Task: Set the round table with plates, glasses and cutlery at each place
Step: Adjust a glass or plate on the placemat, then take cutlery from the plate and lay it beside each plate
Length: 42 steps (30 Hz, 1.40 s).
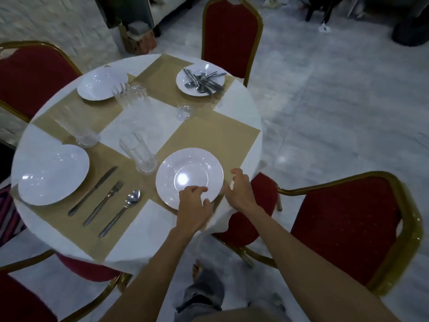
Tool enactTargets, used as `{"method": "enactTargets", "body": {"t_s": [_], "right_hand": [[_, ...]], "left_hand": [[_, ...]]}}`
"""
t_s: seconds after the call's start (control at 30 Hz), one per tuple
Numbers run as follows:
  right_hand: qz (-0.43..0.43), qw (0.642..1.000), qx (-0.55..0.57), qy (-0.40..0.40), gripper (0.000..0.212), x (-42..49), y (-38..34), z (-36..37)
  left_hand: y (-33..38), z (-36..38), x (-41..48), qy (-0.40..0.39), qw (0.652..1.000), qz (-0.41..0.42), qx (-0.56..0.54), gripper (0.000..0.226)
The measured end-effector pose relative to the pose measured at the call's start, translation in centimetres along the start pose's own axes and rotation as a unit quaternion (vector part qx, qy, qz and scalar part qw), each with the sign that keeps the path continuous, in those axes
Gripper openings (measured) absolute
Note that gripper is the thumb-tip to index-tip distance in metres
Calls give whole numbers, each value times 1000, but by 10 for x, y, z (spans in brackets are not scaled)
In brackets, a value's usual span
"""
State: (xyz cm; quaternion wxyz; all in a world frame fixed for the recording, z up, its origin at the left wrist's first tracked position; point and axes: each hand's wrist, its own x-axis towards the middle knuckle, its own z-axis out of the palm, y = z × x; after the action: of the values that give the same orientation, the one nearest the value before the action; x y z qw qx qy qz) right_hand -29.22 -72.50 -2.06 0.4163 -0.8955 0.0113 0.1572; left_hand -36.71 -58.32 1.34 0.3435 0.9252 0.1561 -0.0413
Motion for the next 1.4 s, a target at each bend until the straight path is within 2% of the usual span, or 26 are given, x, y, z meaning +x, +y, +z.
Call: {"method": "enactTargets", "body": {"t_s": [0.2,0.53,0.83,0.97,1.07,1.13,1.23,1.33,1.4], "right_hand": [[-48,998,-12,-30,43,-16,36,-62],[-125,984,-71,-106,43,-42,92,-213],[-114,983,-57,-129,29,-36,140,-303],[-122,977,-78,-159,31,-12,155,-323],[-135,968,-87,-194,34,15,163,-341],[-140,961,-89,-220,37,41,166,-356],[-160,952,-102,-241,42,87,166,-388],[-166,941,-142,-260,45,130,165,-422],[-186,928,-165,-278,46,160,163,-442]], "left_hand": [[67,30,-10,11,1000,29,-3,31],[191,101,-64,80,996,1,-37,29],[270,147,-56,93,995,46,-7,27],[289,174,-40,83,995,53,-12,22],[301,202,-29,43,999,20,-1,24],[308,218,-19,28,999,-8,-34,30],[328,232,2,30,993,-65,-94,35],[349,242,33,55,985,-110,-117,23],[363,246,59,69,983,-127,-113,30]]}}
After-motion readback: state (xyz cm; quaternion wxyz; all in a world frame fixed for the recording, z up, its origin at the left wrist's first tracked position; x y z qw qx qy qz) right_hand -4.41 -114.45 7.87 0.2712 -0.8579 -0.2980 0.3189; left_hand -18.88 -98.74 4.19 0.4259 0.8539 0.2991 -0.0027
